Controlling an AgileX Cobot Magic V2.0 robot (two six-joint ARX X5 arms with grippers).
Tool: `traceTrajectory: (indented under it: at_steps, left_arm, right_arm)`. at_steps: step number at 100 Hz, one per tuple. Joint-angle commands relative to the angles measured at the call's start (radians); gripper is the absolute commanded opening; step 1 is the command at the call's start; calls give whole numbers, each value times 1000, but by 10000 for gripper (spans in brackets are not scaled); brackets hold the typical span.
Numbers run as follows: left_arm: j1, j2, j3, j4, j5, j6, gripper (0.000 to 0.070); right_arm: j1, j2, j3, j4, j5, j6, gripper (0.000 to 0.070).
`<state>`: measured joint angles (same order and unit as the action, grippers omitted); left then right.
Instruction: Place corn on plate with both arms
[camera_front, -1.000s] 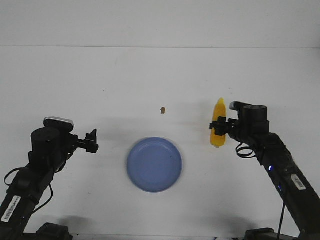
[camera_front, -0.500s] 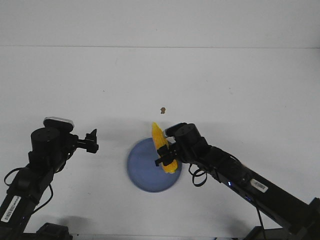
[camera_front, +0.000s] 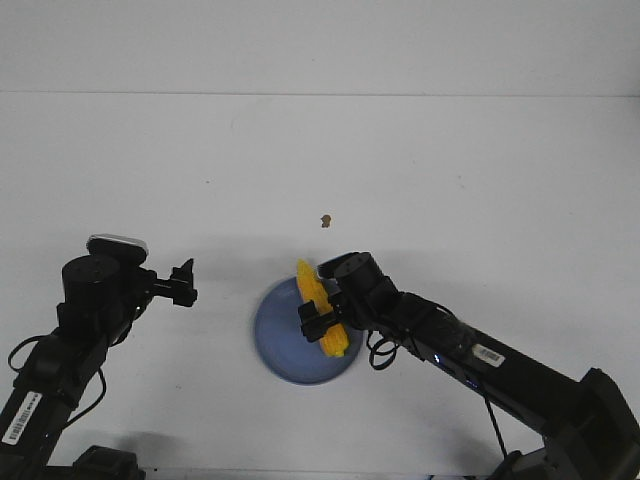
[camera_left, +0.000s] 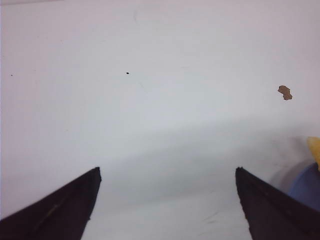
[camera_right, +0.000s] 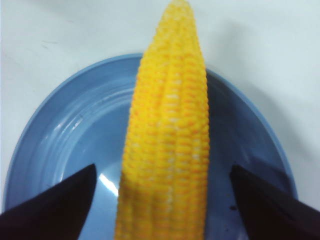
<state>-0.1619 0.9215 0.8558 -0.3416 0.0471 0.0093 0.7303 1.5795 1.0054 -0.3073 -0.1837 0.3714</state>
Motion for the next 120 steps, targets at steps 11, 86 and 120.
traceTrajectory:
  at_steps: [11, 86, 120]
  left_arm:
    - [-3, 6, 11, 6, -2, 2, 548]
    - [-2, -3, 11, 35, -3, -13, 544]
    - [-1, -130, -18, -51, -3, -25, 544]
  right_arm:
    - [-7, -24, 27, 3, 1, -16, 600]
    - [-612, -802, -12, -285, 128, -375, 596]
    - [-680, -1167, -282, -285, 133, -379, 596]
